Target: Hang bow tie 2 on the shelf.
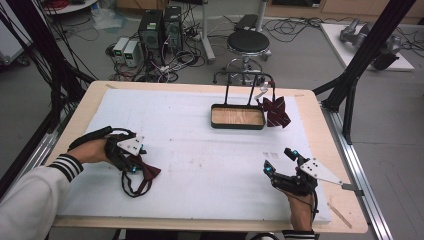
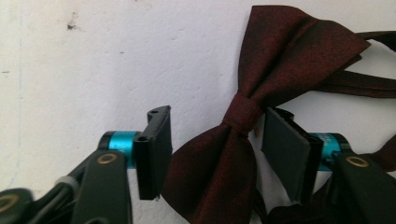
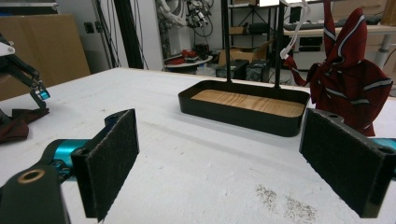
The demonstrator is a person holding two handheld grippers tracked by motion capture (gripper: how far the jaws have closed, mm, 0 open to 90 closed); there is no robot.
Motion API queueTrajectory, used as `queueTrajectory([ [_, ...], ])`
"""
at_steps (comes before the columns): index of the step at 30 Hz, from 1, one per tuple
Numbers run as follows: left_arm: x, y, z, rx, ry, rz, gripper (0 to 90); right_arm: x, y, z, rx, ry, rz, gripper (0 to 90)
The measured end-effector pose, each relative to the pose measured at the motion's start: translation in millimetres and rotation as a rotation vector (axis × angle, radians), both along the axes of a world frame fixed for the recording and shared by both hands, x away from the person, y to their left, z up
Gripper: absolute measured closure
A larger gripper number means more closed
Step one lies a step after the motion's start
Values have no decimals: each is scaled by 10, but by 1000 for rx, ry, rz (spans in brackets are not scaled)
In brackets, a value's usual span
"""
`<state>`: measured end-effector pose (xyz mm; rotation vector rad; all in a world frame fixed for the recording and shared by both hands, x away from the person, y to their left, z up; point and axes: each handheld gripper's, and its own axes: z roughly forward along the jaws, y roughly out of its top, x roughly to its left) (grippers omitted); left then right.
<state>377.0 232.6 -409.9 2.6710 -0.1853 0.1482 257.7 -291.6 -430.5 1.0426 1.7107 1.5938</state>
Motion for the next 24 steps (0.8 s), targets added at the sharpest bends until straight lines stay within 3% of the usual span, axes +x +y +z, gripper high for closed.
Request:
queueTrajectory([
  [18, 7, -9, -9, 39, 28, 17, 570, 11, 16, -16, -7, 5, -3, 112],
  [24, 10, -9, -13, 42, 61, 64, 662, 17, 23, -26, -18, 7, -2, 111],
])
